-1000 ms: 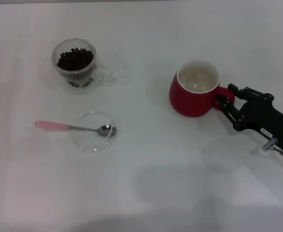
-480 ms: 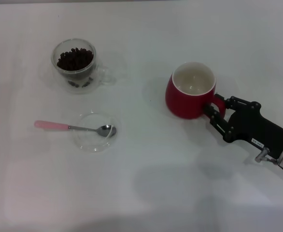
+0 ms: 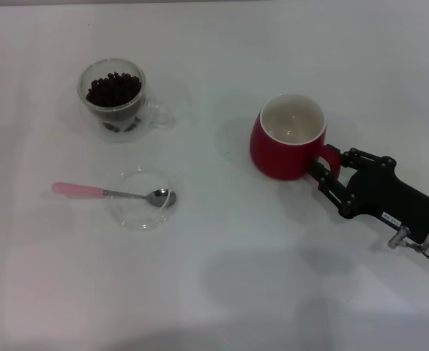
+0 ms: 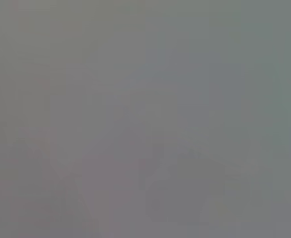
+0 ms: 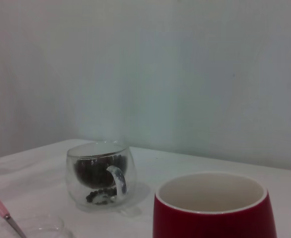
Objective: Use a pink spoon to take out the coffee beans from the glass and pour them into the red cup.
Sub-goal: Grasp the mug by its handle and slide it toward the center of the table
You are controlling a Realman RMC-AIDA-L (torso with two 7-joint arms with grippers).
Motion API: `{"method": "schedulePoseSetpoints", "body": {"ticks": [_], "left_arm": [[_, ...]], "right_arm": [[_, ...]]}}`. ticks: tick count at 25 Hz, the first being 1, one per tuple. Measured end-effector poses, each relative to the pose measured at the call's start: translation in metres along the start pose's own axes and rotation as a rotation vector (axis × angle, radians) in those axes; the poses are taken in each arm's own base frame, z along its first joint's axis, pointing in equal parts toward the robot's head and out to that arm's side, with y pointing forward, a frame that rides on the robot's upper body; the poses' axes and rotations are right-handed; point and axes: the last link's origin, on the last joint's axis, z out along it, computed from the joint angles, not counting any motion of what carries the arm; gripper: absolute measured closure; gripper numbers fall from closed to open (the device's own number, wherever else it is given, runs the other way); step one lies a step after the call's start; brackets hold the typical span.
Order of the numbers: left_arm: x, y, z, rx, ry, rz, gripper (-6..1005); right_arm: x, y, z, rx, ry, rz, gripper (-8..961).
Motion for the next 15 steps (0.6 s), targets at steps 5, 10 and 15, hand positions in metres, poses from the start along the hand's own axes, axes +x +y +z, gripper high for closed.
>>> {"method": "schedulePoseSetpoints", "body": {"ticks": [5, 10, 15], "left_arm": [[0.0, 0.0, 0.0, -0.001, 0.0, 0.0, 123], [0.0, 0.001, 0.002, -0.002, -0.002, -0.002, 122], [0.0, 0.002, 0.004, -0.003, -0.002, 0.0, 122]], "right_arm": [[-0.002, -0.003, -0.002, 0.014, -0.017, 0.003, 604], [-0.01, -0.005, -0.006, 0.011, -0.068, 0.026, 507], [-0.018, -0.008, -0.01, -0.004, -0.114, 0.03, 309]]}}
